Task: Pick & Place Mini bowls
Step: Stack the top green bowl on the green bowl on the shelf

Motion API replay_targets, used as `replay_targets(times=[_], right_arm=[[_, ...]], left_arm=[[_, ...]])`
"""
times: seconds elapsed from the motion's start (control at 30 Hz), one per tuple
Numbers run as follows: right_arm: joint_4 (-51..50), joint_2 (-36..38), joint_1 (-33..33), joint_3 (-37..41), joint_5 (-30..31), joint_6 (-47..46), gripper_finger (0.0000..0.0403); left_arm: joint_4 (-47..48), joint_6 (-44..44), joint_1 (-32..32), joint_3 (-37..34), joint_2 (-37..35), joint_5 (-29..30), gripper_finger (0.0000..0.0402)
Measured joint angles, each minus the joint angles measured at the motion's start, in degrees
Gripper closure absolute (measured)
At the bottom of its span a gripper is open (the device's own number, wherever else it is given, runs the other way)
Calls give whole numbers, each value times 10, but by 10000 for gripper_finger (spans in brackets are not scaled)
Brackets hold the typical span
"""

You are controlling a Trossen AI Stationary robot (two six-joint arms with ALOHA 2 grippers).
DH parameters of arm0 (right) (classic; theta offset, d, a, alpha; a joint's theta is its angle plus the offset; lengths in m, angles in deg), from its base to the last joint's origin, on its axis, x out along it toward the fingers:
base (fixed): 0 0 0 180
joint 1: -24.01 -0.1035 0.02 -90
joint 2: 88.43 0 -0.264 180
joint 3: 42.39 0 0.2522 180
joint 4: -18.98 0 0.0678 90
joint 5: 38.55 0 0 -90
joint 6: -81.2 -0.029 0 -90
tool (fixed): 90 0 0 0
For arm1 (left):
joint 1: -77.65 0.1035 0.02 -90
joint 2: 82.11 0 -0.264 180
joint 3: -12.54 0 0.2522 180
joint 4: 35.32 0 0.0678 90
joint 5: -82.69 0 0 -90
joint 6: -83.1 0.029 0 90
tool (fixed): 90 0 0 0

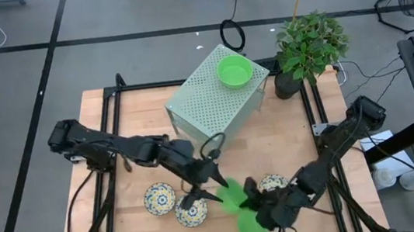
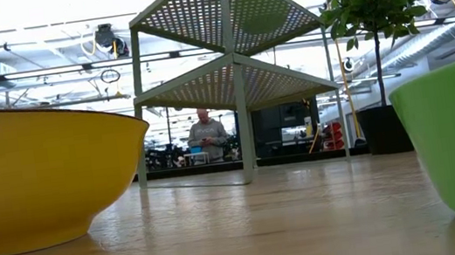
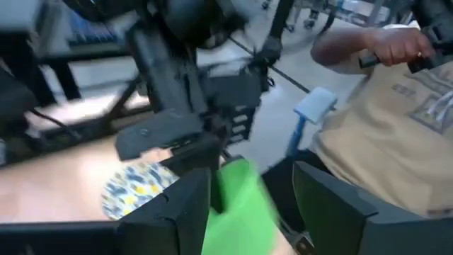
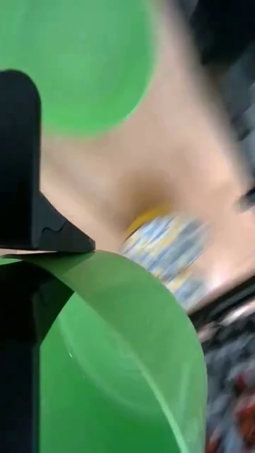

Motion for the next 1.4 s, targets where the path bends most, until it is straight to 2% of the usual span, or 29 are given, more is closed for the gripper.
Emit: replay_targets(times=[0.13,0.23,0.33,0.4,0.47,0.67,0.77,0.83,0.9,0.97,1.03,1.1,1.17,1.33,1.4], right_arm=[[-70,16,-18,0,176,-1,403],[-80,29,-24,0,266,17,403],[-40,52,-19,0,345,73,403],[10,70,-9,0,397,147,403],[91,94,9,0,413,228,403],[381,187,98,-4,373,478,403],[408,221,157,-34,343,521,403],[353,243,192,-65,305,463,403],[249,261,219,-103,223,344,403],[140,272,251,-145,90,198,403],[71,269,292,-185,-58,76,403],[34,251,330,-225,-146,2,403],[-20,221,358,-285,-156,-36,403],[-202,108,406,-488,-108,-69,403],[-268,57,423,-570,-107,-81,403]], left_arm=[[21,6,-13,0,-15,75,191],[36,6,-17,0,-20,150,194],[38,1,-18,0,-27,213,203],[40,1,-19,0,-26,238,210],[43,3,-19,-1,-24,253,217],[52,16,-21,-1,-40,350,238],[69,12,-17,-1,-54,396,247],[75,12,-15,-1,-60,407,252],[89,15,-12,-1,-72,414,257],[102,15,-12,-2,-83,419,262],[98,16,-6,1,-89,421,266],[113,22,-6,-2,-101,421,270],[96,23,-1,0,-103,419,269],[95,31,-1,-1,-105,415,259],[91,32,1,-1,-105,415,254]])
